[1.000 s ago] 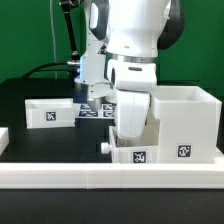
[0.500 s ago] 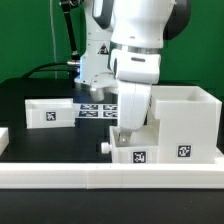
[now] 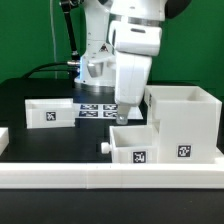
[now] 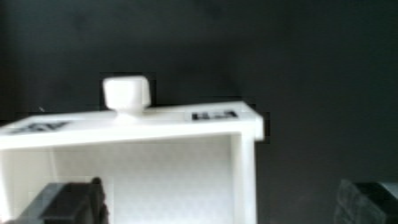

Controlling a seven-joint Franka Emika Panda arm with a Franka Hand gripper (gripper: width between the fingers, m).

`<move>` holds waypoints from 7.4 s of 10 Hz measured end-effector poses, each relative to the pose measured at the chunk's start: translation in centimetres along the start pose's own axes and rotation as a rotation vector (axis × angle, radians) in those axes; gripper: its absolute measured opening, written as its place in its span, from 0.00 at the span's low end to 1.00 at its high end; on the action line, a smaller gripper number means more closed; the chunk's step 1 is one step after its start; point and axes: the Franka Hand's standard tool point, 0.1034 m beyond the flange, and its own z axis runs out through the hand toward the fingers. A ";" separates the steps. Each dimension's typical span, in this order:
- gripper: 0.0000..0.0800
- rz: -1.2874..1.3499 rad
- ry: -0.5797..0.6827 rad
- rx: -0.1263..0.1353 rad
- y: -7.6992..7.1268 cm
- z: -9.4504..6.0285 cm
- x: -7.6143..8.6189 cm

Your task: Assemble drawer

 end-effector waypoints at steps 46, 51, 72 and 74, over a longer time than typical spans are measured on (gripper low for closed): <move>0.81 -0.010 0.266 0.083 4.7 4.4 -0.3; 0.81 0.036 0.236 0.079 5.9 4.4 0.4; 0.81 -0.111 0.228 0.066 5.7 4.5 1.8; 0.81 -0.086 0.224 0.035 6.1 3.7 0.0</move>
Offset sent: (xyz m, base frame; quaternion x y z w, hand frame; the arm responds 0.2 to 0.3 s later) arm 0.0000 0.0000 0.0000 0.0000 0.1296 0.0000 0.9916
